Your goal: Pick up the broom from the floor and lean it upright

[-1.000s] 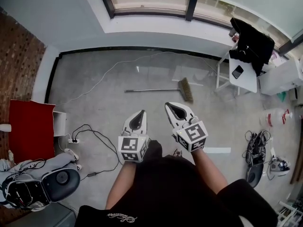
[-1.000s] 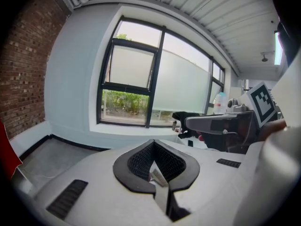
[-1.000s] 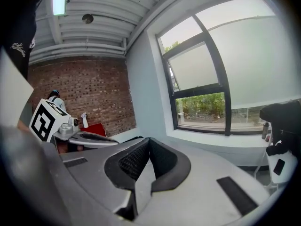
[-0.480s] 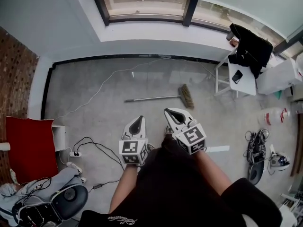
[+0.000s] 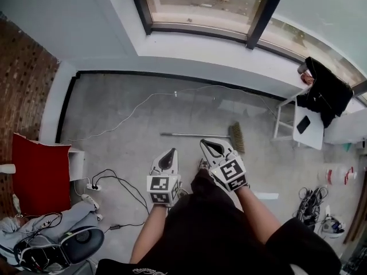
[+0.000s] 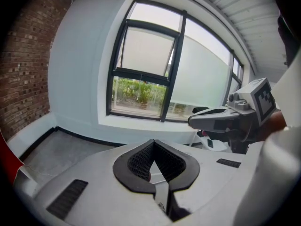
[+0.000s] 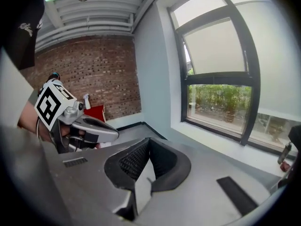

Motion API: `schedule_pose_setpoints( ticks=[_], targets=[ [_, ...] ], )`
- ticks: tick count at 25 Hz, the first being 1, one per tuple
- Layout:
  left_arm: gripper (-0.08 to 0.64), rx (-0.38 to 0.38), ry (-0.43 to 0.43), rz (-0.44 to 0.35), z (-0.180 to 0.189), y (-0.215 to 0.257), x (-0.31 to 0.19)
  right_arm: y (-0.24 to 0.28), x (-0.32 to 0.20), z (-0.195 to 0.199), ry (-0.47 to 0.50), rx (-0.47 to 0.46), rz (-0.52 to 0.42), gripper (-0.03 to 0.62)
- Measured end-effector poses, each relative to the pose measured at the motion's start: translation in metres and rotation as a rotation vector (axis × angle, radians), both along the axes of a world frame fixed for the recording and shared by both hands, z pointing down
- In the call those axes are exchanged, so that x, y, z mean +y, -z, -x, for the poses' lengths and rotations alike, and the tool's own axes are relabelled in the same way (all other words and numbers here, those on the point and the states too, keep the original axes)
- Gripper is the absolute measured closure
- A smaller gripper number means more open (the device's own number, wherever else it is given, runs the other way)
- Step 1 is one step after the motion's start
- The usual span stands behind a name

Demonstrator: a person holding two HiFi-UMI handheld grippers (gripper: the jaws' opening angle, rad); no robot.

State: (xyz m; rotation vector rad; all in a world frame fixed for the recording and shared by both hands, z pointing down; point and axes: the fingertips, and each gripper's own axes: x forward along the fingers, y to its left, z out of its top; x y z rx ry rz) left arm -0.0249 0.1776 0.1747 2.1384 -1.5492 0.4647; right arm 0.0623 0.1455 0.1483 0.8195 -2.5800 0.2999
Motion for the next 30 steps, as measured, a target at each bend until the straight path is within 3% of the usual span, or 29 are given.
schedule_pose_setpoints(
  ticks=[5, 9, 15, 22, 26, 30],
  targets=[
    [0.554, -0.031, -0.003, 0.049, 0.005, -0.046, -0.055, -0.069, -0.053, 0.008, 0.192, 0.189, -0.044, 0.584],
    [0.554, -0.055, -0.004, 0.104, 0.022, -0.104, -0.064, -0.139, -0.057, 0.017, 0.29, 0.313, -0.03, 0.584],
    [0.554, -0.065, 0.033, 0.197, 0.029, -0.219, -0.083, -0.259, -0.078, 0.023, 0.295, 0.34, 0.098, 0.584],
    [0.554, -0.002, 0.095, 0.272, 0.041, -0.323, -0.088, -0.358, -0.094, 0.04, 0.32, 0.366, 0.144, 0.584],
    [0.554, 0.034, 0.139, 0.298, 0.055, -0.374, -0.096, -0.421, -0.098, 0.055, 0.382, 0.412, 0.165, 0.584],
    [0.554, 0.068, 0.179, 0.376, 0.071, -0.446, -0.101, -0.503, -0.107, 0.067, 0.334, 0.421, 0.263, 0.584]
  ],
)
